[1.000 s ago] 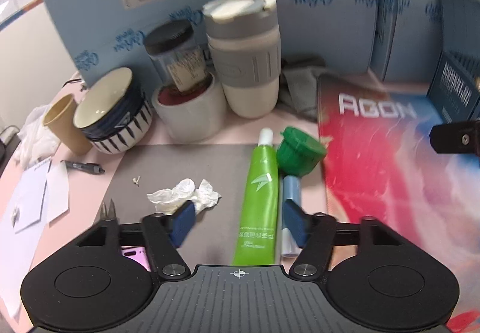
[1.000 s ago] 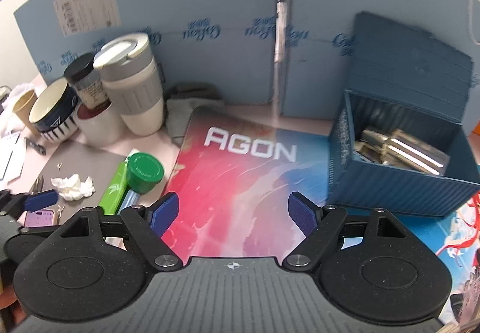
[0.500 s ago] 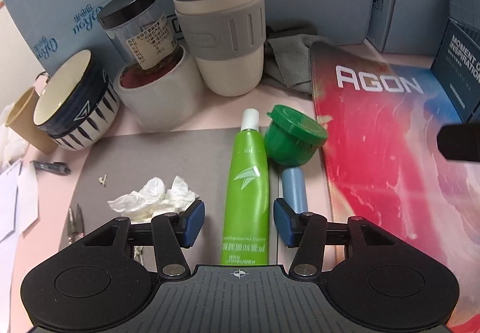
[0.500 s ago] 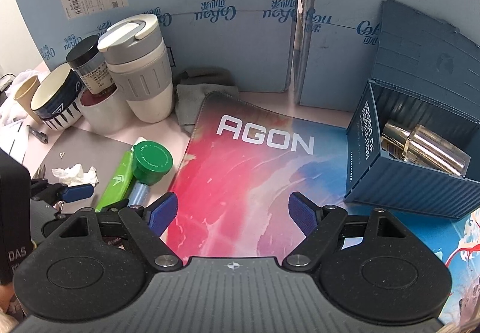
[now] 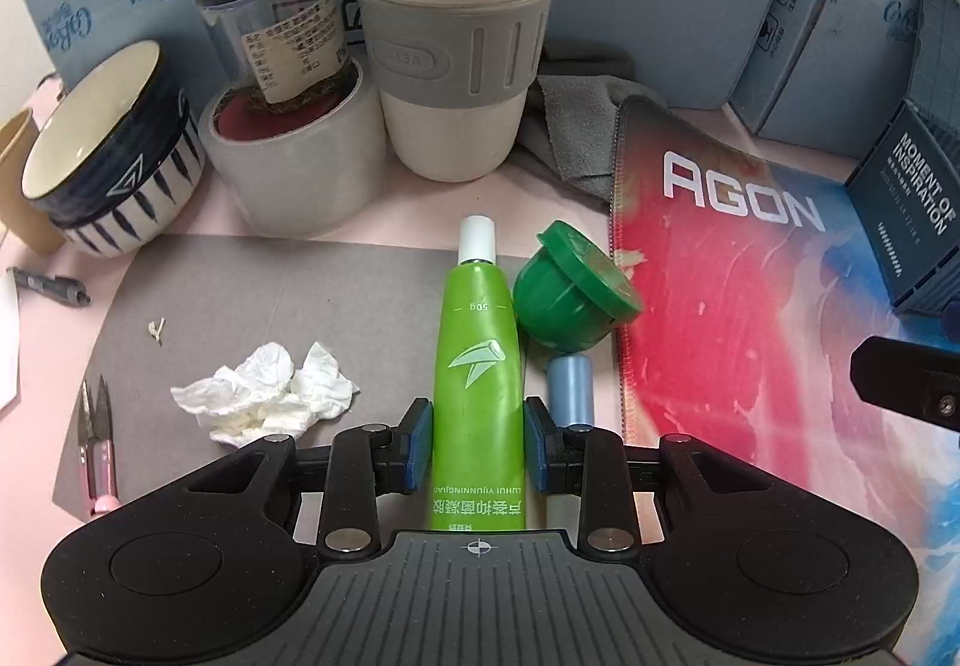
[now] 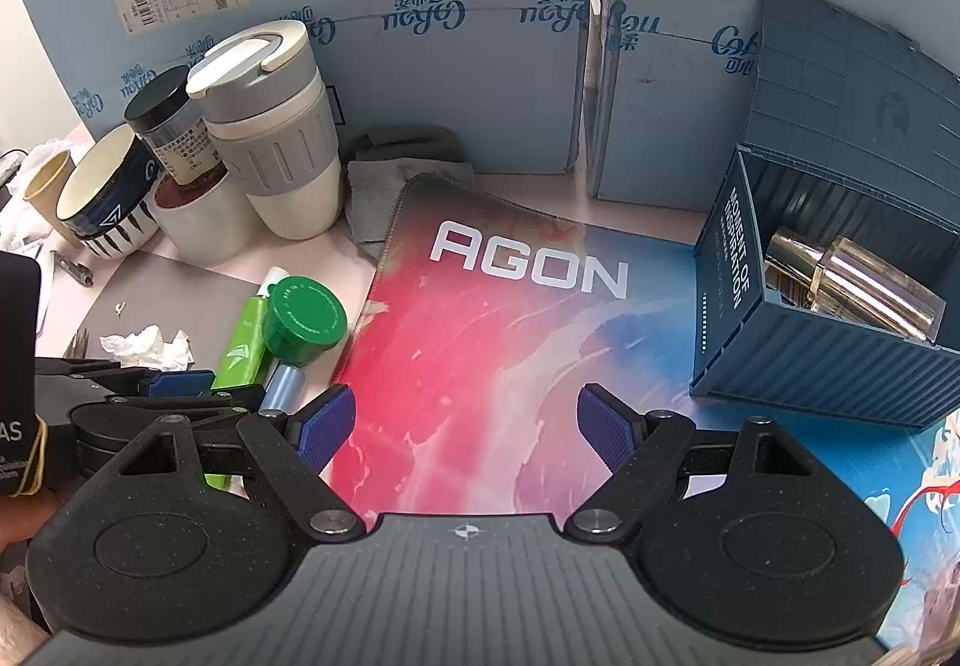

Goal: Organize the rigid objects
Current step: 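Lower the left tool over the green tube and close its fingers, then lift the green tube with the left tool and carry it to the blue box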

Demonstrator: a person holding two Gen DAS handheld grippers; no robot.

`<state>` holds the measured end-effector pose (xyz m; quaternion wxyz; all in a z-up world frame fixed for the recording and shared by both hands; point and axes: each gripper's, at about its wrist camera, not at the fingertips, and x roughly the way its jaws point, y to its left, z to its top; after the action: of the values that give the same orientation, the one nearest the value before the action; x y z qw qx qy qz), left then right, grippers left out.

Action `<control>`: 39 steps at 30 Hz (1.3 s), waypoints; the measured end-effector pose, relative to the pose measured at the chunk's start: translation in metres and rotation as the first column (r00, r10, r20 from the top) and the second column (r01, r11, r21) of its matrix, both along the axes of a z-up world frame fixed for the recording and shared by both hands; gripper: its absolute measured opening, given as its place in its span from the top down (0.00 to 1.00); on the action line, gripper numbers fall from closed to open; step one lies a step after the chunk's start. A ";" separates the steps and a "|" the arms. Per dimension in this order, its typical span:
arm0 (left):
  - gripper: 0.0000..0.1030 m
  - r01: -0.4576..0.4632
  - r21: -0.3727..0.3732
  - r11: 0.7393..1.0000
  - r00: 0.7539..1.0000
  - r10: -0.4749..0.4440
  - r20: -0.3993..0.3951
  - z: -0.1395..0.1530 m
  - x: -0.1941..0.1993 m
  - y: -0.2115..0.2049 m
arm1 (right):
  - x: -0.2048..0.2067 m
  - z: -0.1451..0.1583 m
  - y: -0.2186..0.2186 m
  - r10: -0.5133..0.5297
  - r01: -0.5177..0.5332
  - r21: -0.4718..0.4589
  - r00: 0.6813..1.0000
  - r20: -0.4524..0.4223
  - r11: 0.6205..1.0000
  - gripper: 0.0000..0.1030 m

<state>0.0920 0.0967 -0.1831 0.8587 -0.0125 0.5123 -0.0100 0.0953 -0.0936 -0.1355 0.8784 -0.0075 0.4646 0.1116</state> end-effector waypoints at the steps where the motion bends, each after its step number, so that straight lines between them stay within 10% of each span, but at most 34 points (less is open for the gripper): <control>1: 0.71 -0.003 -0.011 1.000 1.000 0.003 0.001 0.001 -0.001 0.001 | -0.001 0.001 0.000 -0.001 0.001 0.000 1.000 0.001 1.000 0.21; 24: 0.71 0.100 0.029 0.995 0.983 -0.104 0.149 0.063 -0.059 -0.055 | -0.031 0.023 -0.023 -0.040 0.039 0.014 0.997 0.062 0.999 0.19; 34: 0.71 0.267 0.084 0.960 0.930 -0.279 0.238 0.090 -0.072 -0.123 | -0.049 0.036 -0.084 -0.167 0.164 0.029 0.981 0.104 0.986 0.19; 39: 0.71 0.373 0.216 0.902 0.850 -0.426 0.311 0.104 -0.075 -0.165 | -0.053 0.047 -0.117 -0.235 0.234 0.024 0.963 0.133 0.972 0.19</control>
<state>0.0167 -0.0684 -0.0796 0.9135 0.1601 0.3413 -0.1528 0.0420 -0.2104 -0.0886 0.9148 0.0437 0.4015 0.0079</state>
